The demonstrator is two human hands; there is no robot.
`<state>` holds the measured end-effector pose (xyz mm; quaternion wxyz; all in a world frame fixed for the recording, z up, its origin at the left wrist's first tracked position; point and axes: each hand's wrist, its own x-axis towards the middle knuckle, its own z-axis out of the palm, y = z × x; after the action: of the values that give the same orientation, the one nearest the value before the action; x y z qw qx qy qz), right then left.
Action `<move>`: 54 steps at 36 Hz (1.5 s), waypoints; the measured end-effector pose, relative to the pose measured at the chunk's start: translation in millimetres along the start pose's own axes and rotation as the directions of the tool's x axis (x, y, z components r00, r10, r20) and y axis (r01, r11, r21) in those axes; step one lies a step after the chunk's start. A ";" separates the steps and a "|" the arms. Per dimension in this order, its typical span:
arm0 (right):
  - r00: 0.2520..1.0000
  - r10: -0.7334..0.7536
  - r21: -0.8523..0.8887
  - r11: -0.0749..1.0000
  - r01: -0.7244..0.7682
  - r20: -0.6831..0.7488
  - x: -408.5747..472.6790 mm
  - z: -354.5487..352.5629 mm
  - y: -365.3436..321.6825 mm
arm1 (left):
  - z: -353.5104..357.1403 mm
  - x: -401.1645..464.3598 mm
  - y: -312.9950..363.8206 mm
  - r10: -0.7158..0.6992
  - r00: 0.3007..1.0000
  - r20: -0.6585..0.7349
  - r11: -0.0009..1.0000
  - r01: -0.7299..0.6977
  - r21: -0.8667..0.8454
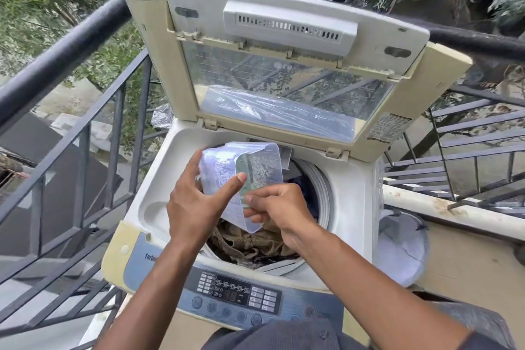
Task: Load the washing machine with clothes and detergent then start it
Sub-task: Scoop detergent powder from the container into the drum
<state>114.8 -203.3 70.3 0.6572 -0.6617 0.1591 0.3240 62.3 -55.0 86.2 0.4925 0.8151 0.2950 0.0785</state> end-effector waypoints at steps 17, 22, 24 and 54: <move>0.997 0.069 0.236 0.970 -0.059 -0.034 9.2 -33.4 4.9 | 6.9 17.5 -39.9 -0.209 0.978 0.017 0.926 0.203 -0.318; 0.997 0.052 0.278 0.960 -0.034 -0.055 11.9 -40.4 -2.0 | 12.8 24.5 -49.0 -0.264 0.964 0.045 0.884 0.260 -0.389; 0.997 0.039 0.302 0.953 -0.018 -0.063 12.9 -43.2 -6.9 | 16.4 27.6 -52.8 -0.290 0.955 0.063 0.864 0.290 -0.412; 0.900 -0.189 -0.131 0.980 0.149 -0.394 122.9 -29.5 -31.6 | 25.8 49.1 -78.7 -0.437 0.899 0.020 0.807 0.402 -0.432</move>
<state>232.3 -202.9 13.8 0.6025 -0.7570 0.2173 0.1293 81.2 -20.3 -1.6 0.6509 0.5983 0.4630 0.0630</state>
